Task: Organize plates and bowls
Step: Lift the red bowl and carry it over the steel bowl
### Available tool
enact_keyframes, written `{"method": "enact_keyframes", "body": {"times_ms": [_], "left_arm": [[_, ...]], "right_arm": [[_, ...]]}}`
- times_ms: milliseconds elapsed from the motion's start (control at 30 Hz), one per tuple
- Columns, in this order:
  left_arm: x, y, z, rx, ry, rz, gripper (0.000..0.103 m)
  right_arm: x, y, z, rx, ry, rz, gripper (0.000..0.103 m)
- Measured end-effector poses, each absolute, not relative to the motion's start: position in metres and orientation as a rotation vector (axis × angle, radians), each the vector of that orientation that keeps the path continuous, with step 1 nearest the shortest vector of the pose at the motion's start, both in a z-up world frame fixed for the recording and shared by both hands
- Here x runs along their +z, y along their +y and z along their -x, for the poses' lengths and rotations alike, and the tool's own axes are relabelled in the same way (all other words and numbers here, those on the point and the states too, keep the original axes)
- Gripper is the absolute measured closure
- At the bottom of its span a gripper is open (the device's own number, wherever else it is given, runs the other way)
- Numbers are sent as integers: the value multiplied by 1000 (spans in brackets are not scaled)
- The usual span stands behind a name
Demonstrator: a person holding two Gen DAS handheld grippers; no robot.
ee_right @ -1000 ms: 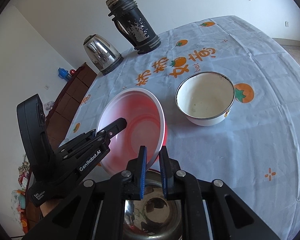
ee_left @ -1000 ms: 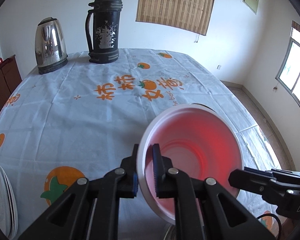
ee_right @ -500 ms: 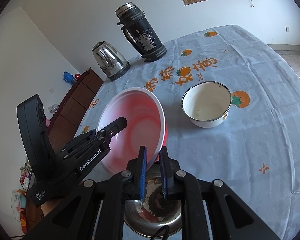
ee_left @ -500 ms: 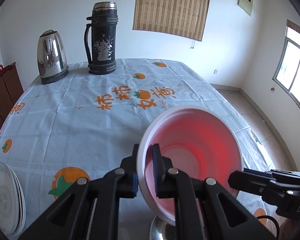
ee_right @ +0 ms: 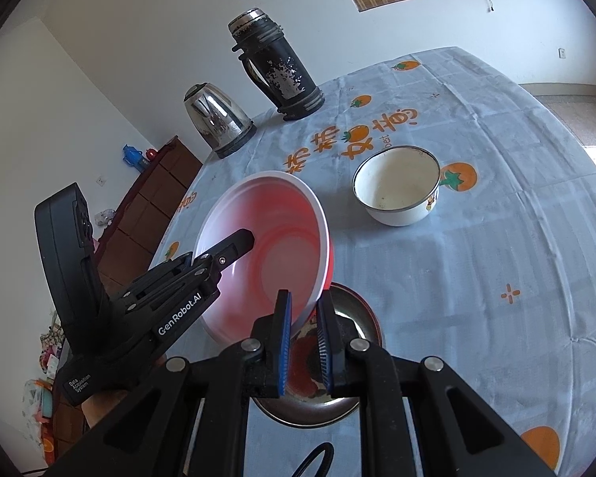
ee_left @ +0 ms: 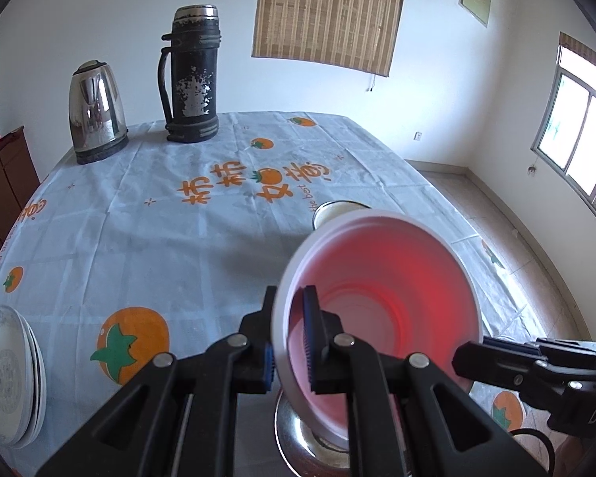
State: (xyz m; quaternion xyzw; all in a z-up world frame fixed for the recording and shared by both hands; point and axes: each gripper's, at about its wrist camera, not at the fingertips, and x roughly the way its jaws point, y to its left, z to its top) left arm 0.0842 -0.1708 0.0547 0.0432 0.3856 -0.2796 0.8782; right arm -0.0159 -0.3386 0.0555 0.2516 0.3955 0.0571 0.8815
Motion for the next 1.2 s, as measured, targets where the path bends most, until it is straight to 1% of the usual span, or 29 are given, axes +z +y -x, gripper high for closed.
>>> {"method": "enact_keyframes", "body": {"times_ms": [733,1200], "left_arm": [[50,-169,-51,-609,807,-105,94],[35,-172,-41,-606,847,-147,92]], "right_arm": [[51,-333,52,90,825,-523,89],[39,-331,58,80,887,-533,88]]}}
